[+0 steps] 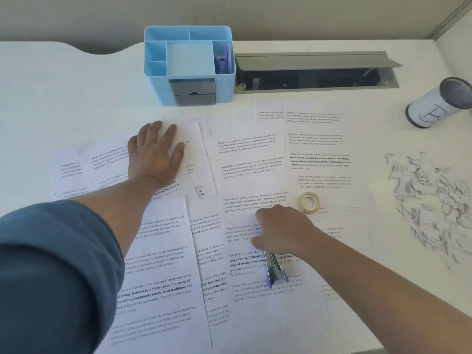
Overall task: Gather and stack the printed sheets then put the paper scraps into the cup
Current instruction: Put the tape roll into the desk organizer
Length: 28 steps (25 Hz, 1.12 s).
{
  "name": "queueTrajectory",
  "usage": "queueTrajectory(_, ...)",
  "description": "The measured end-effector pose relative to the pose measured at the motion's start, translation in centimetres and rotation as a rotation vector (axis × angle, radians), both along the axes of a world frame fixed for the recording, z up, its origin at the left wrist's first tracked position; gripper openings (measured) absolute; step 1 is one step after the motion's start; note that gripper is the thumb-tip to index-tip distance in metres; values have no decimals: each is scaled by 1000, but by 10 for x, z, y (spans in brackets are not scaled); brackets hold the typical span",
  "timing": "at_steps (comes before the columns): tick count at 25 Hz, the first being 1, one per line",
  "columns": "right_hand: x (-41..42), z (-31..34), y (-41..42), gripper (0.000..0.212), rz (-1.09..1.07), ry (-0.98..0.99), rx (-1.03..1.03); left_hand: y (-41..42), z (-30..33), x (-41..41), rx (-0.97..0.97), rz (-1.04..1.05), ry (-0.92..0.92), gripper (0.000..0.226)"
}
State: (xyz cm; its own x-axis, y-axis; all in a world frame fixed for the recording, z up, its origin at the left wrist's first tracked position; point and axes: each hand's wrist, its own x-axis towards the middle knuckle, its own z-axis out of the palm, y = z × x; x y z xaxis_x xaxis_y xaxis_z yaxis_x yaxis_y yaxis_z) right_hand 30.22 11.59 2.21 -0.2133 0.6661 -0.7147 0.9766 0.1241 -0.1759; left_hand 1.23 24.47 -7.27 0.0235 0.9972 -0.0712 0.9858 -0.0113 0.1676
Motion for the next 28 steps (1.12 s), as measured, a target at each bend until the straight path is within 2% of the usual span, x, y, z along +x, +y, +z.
queueTrajectory(13, 3, -10, -17, 8, -94, 72, 20, -1, 1, 0, 31, -2, -11, 58)
queueTrajectory(20, 1, 25, 29, 4, -228, 343, 119, -1, 2, 0, 18, 9, -15, 58)
queueTrajectory(25, -13, 48, 83, 4, -324, 512, 287, 0, 3, 0, -6, 12, -16, 60)
queueTrajectory(28, -31, 64, 124, 6, -304, 594, 431, 1, 3, -1, -22, 28, -19, 60)
